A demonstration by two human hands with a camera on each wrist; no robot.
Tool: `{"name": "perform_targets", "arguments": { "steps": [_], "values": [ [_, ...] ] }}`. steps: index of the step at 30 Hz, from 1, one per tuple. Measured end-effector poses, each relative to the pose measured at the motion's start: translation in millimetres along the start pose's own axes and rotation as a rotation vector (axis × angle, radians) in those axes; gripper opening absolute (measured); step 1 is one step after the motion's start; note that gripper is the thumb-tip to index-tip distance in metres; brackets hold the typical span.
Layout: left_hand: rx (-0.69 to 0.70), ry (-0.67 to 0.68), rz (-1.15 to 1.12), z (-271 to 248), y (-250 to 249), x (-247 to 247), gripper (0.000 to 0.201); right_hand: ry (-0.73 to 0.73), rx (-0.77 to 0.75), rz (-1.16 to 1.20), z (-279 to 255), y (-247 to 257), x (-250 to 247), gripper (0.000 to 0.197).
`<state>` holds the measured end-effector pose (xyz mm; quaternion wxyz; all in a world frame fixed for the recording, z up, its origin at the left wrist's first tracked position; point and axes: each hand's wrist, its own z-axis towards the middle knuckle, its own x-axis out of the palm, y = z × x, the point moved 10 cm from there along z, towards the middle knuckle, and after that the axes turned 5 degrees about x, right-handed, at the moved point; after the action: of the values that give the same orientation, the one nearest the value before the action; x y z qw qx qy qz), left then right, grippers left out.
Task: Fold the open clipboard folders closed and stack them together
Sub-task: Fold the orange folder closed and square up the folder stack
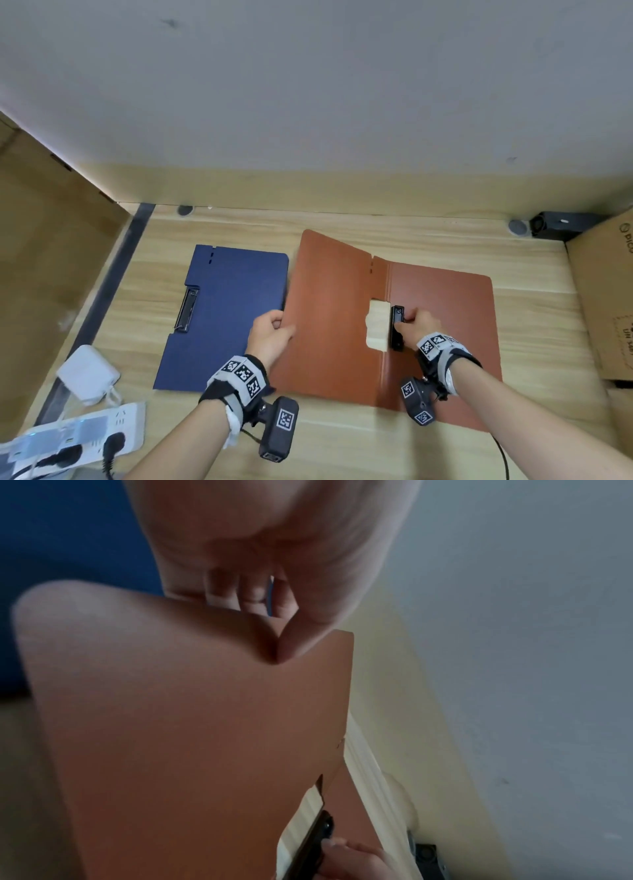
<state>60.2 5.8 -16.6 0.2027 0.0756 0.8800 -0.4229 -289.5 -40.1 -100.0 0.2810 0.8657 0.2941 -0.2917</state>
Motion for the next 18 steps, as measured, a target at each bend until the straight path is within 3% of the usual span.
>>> {"name": "perform_targets", "arguments": {
  "steps": [8,10,15,18],
  "values": [
    [0.144,-0.019,0.076,-0.9,-28.7,-69.2,0.010,0.293,-0.178,0.231,-36.7,76.4,50.1,0.030],
    [0.206,0.041,0.134,-8.8,-50.3,-66.8,0.007,0.300,-0.215,0.296,-51.0,90.8,35.3,0.025],
    [0.472,0.059,0.384,-37.0,-111.3,-34.0,0.027,0.281,-0.323,0.355,-75.1,105.5,-22.2,0.024],
    [0.561,0.153,0.387,-52.3,-135.8,8.9,0.041,0.264,-0.313,0.426,-82.4,96.2,-55.2,0.029]
  ]
}}
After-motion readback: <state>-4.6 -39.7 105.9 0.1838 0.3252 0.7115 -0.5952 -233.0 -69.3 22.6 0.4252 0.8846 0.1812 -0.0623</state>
